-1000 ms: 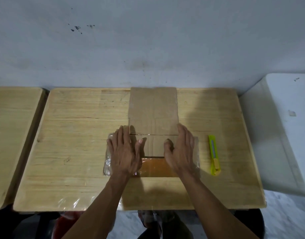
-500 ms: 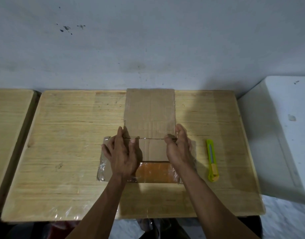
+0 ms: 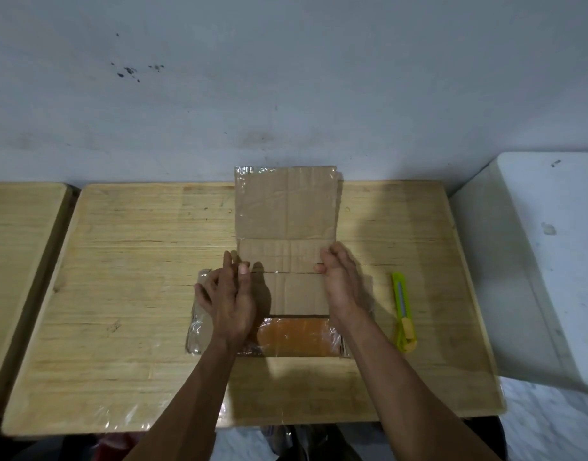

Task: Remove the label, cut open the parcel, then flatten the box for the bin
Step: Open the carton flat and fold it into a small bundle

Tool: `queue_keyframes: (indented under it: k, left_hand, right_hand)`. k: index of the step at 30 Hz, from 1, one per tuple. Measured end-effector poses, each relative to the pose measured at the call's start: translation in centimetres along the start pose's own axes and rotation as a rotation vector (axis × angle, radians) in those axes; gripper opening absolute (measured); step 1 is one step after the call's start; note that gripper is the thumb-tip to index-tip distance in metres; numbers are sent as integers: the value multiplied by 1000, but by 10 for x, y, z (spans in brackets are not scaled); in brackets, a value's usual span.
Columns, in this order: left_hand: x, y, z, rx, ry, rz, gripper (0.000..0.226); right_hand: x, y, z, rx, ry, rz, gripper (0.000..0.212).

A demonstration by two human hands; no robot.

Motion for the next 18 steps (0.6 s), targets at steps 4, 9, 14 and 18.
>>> queue_keyframes:
  k: [4, 9, 14, 18]
  left_hand:
    - [2, -1, -2, 43, 12, 81, 72]
    - [1, 2, -1, 92, -23, 9, 68]
    - [0, 6, -7, -1, -77, -53, 52]
    - [2, 5, -6, -96, -44, -48, 50]
  right_hand:
    - [0, 0, 6, -12, 42, -37, 46]
    - [9, -2, 2, 32, -13, -7, 46]
    - [20, -7, -3, 204, 34, 68, 18]
    - [14, -5, -8, 343, 85, 52, 18]
Point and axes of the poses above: each hand's wrist, its own x-axis towards the middle knuckle, its own z-axis out of the palm, y = z × x, the point moved 1 cm from there along x, towards the middle knuckle, and after that the axes turned 10 degrees about -z, right-handed, at the moved point
